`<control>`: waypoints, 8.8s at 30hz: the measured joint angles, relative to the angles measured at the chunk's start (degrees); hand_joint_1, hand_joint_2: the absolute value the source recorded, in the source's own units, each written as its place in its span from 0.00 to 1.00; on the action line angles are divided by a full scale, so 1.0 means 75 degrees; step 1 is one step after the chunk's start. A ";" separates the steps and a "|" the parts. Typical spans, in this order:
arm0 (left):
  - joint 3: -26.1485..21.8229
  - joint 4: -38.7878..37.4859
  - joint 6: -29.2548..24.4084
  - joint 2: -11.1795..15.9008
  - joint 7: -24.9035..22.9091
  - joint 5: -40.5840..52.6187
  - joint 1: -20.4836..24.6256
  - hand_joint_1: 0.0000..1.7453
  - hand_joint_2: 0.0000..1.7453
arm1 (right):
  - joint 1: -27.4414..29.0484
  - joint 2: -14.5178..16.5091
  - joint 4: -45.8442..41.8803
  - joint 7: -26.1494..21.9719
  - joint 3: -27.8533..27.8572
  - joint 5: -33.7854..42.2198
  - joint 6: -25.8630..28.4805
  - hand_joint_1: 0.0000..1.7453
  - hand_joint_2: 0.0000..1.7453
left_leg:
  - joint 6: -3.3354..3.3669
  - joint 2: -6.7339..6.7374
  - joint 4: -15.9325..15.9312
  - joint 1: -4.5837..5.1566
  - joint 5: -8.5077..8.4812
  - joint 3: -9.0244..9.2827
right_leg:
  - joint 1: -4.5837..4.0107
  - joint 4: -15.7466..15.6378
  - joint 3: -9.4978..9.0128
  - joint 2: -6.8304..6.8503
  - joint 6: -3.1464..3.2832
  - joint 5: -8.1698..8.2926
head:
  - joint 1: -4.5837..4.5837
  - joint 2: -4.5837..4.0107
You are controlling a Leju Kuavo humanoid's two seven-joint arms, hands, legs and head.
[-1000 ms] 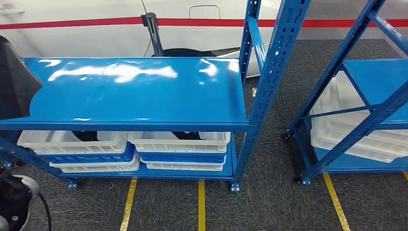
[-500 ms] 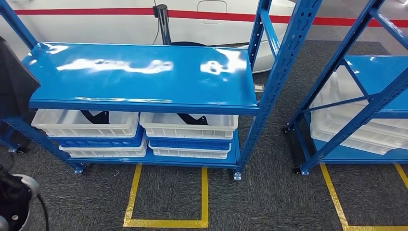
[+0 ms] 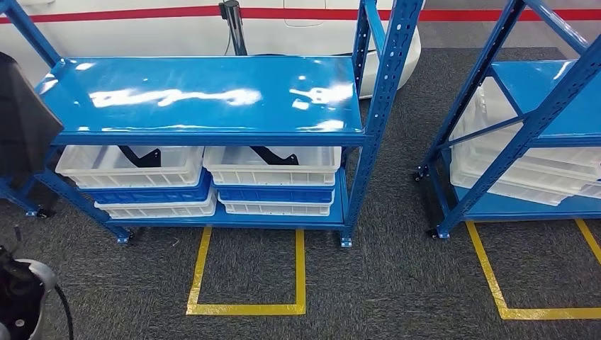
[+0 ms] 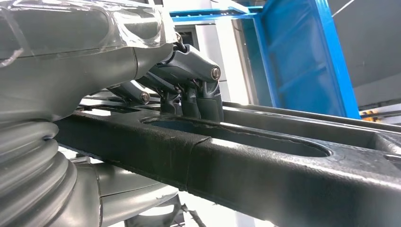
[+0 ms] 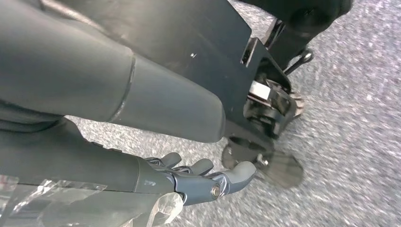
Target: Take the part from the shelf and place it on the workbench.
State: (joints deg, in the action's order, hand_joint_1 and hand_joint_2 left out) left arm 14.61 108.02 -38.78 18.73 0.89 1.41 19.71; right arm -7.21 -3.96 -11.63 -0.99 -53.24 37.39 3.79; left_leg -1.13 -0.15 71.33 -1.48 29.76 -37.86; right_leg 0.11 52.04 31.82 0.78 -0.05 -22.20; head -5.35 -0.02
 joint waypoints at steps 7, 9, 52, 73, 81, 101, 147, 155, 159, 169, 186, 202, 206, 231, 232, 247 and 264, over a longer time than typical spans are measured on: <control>0.0002 0.0009 -0.0036 0.0000 -0.0025 0.0071 0.0006 1.00 1.00 | 0.0021 -0.0009 0.0001 0.0028 0.0000 -0.0005 0.0009 0.00 0.00 | 0.0135 -0.0008 -0.2253 -0.0033 -0.0267 0.1481 | -0.0004 0.0333 0.0567 -0.0032 -0.0288 0.0343 | 0.0016 0.0000; 0.0005 0.0009 -0.0043 0.0000 -0.0032 0.0068 0.0003 1.00 1.00 | 0.0038 -0.0012 0.0004 0.0031 -0.0001 -0.0004 0.0010 0.00 0.00 | 0.0306 0.0005 -0.2231 -0.0035 -0.0397 0.1346 | 0.0028 0.0587 0.0702 -0.0038 -0.0364 0.0048 | 0.0023 0.0000; -0.0228 0.0006 0.0221 0.0076 -0.0138 -0.0189 -0.0055 1.00 1.00 | -0.0032 -0.0020 0.0024 -0.0018 -0.0047 -0.0078 0.0011 0.00 0.00 | 0.0274 0.0044 -0.2176 0.0043 -0.1423 0.0301 | -0.0144 0.0144 -0.0918 -0.0123 -0.0120 -0.0901 | 0.0053 0.0000; -0.0318 0.0003 0.0602 0.0213 -0.0195 -0.0541 -0.0143 1.00 1.00 | 0.0030 0.0065 0.0029 0.0083 -0.0047 0.0112 0.0230 0.00 0.00 | 0.0446 0.0050 -0.2419 0.0014 -0.0339 0.1483 | 0.0004 0.2008 0.1221 -0.0062 -0.0416 -0.0738 | 0.0042 0.0000; -0.0321 0.0003 0.0621 0.0217 -0.0280 -0.0555 -0.0157 1.00 1.00 | 0.0058 0.0074 0.0029 0.0190 -0.0044 0.0149 0.0248 0.00 0.00 | 0.0230 -0.0264 -0.2381 -0.0007 -0.0630 0.1146 | 0.0060 0.0420 -0.0246 -0.0593 -0.0342 -0.0426 | 0.0042 0.0000; -0.0315 -0.0015 0.0500 0.0277 -0.0457 -0.0291 -0.0188 1.00 1.00 | 0.0010 0.0121 0.0027 0.0119 -0.0048 -0.0023 0.0248 0.00 0.00 | 0.0371 0.0233 -0.2347 0.0104 -0.0770 0.1006 | -0.0132 0.0400 -0.0125 0.0632 -0.0183 -0.0474 | 0.0026 0.0000; -0.0272 -0.0150 0.0531 0.0286 -0.0447 -0.0246 0.0002 1.00 1.00 | -0.0014 0.0041 0.0028 -0.0036 -0.0242 -0.0171 0.0318 0.00 0.00 | 0.0158 -0.0932 -0.2311 0.0018 -0.1050 0.0618 | -0.0047 0.0064 -0.0371 -0.0490 0.0095 -0.0376 | 0.0034 0.0000; -0.0291 -0.0204 0.0618 0.0306 -0.0428 -0.0267 0.0028 1.00 1.00 | 0.0021 0.0063 0.0026 -0.0077 -0.0245 -0.0186 0.0329 0.00 0.00 | -0.0274 0.0096 -0.0949 -0.0164 -0.0581 0.0003 | 0.0088 -0.0026 -0.0438 0.0418 -0.0044 -0.0386 | -0.0026 0.0000; -0.0294 -0.0224 0.0633 0.0306 -0.0425 -0.0268 0.0075 1.00 1.00 | 0.0005 0.0034 0.0028 -0.0141 -0.0250 -0.0187 0.0328 0.00 0.00 | -0.0149 0.0570 -0.2240 -0.0151 -0.1011 0.0653 | 0.0053 0.0217 -0.0437 0.0702 -0.0329 -0.0598 | -0.0006 0.0000; -0.0269 -0.0269 0.0707 0.0303 -0.0410 -0.0264 0.0152 1.00 1.00 | 0.0026 0.0054 0.0026 -0.0190 -0.0329 -0.0188 0.0328 0.00 0.00 | 0.0287 -0.0398 -0.2229 -0.0036 -0.1119 0.0523 | 0.0094 0.2484 0.0591 -0.0066 -0.0336 -0.1638 | 0.0043 0.0000; -0.0228 -0.0326 0.0711 0.0315 -0.0436 -0.0201 0.0253 1.00 1.00 | 0.0026 0.0152 0.0023 -0.0225 -0.0367 -0.0173 0.0328 0.00 0.00 | -0.0040 0.0105 -0.0914 0.0002 -0.0637 -0.0048 | -0.0017 0.0312 -0.0275 0.0415 0.0013 -0.0569 | -0.0026 0.0000; -0.0157 -0.0318 0.0632 0.0309 -0.0482 -0.0143 0.0255 1.00 1.00 | 0.0066 0.0187 0.0023 -0.0239 -0.0367 -0.0130 0.0328 0.00 0.00 | 0.0367 -0.0672 -0.2281 0.0040 -0.1093 0.0634 | 0.0088 0.1285 0.0152 -0.0412 -0.0301 -0.0842 | 0.0036 0.0000; -0.0151 -0.0318 0.0632 0.0313 -0.0501 -0.0140 0.0259 1.00 1.00 | 0.0054 0.0196 0.0023 -0.0285 -0.0367 -0.0142 0.0328 0.00 0.00 | 0.0172 -0.1064 -0.2273 0.0007 -0.1173 0.0509 | 0.0116 0.0485 -0.0167 -0.0728 -0.0231 -0.0603 | 0.0032 0.0000; -0.0162 -0.0321 0.0845 0.0374 -0.0496 -0.0213 0.0260 1.00 1.00 | 0.0066 0.0246 0.0023 -0.0299 -0.0375 -0.0165 0.0570 0.00 0.00 | 0.0433 -0.0517 -0.2323 0.0116 -0.1068 0.0707 | 0.0062 0.2149 0.0544 -0.0117 -0.0303 -0.1237 | 0.0015 0.0001; -0.0161 -0.0321 0.0874 0.0375 -0.0491 -0.0222 0.0261 1.00 1.00 | 0.0075 0.0246 0.0023 -0.0296 -0.0376 -0.0167 0.0570 0.00 0.00 | 0.0399 -0.0626 -0.2281 0.0088 -0.1048 0.0700 | 0.0124 0.1601 0.0299 -0.0274 -0.0349 -0.0957 | 0.0016 0.0001; -0.0163 -0.0323 0.1151 0.0428 -0.0406 -0.0374 0.0275 1.00 1.00 | 0.0065 0.0275 0.0023 -0.0304 -0.0374 -0.0186 0.0626 0.00 0.00 | 0.0223 0.0064 -0.0690 0.0160 -0.0578 -0.0125 | -0.0035 0.0645 -0.0070 0.0415 0.0025 -0.0642 | -0.0047 0.0000; -0.0039 -0.0341 0.1690 0.0428 -0.0259 -0.0618 0.0537 1.00 1.00 | -0.0618 -0.0951 0.0029 -0.0429 -0.0377 -0.0288 0.0699 0.00 0.00 | 0.0497 -0.0709 -0.2199 0.0206 -0.1048 0.0645 | 0.0159 0.1049 0.0127 -0.0540 -0.0405 -0.0669 | -0.0012 0.0000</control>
State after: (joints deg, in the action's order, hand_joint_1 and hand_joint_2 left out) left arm 14.31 105.46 -26.10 21.94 -1.05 -3.22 23.74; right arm -11.84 -11.09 -11.41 -4.21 -56.07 35.23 9.03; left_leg 2.60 -5.47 54.84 0.06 21.90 -33.02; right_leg 1.30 59.91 32.77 -3.27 -3.08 -27.22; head -5.44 -0.02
